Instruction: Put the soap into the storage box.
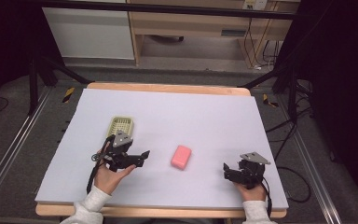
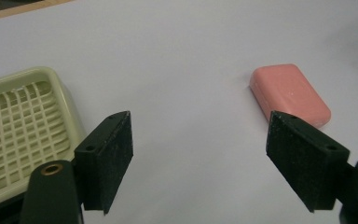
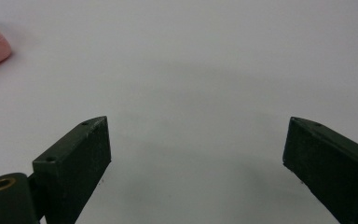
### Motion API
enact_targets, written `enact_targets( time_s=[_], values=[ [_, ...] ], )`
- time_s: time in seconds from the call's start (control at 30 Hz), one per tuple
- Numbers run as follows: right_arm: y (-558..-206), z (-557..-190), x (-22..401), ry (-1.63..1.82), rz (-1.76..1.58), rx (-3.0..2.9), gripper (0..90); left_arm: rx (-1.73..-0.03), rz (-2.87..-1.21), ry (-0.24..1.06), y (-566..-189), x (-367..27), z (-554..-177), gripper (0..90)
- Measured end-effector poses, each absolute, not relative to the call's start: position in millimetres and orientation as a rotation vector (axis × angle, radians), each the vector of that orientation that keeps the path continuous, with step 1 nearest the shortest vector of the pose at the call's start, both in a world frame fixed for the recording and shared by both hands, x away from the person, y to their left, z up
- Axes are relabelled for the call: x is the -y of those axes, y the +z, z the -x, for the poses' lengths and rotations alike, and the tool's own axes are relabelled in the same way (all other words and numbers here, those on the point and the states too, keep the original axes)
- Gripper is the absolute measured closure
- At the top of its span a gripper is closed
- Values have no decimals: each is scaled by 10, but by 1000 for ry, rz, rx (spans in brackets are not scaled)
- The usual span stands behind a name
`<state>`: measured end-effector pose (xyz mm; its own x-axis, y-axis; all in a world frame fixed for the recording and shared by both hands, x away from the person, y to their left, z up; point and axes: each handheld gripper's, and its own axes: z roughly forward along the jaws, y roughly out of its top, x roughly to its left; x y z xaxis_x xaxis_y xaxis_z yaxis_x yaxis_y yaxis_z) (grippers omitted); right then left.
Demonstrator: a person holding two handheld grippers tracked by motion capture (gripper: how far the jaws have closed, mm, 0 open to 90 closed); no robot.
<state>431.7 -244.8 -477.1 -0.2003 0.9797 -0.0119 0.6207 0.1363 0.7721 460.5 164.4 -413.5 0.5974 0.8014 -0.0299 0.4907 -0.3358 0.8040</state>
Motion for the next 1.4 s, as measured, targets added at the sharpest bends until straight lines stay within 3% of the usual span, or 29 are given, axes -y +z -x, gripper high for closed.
enact_targets(
  time_s=[1.4],
  values=[
    [-4759, -4311, 2460, 891, -1529, -1882, 78, -985, -2038, 403, -4179, -1146, -4761, 224]
  ],
)
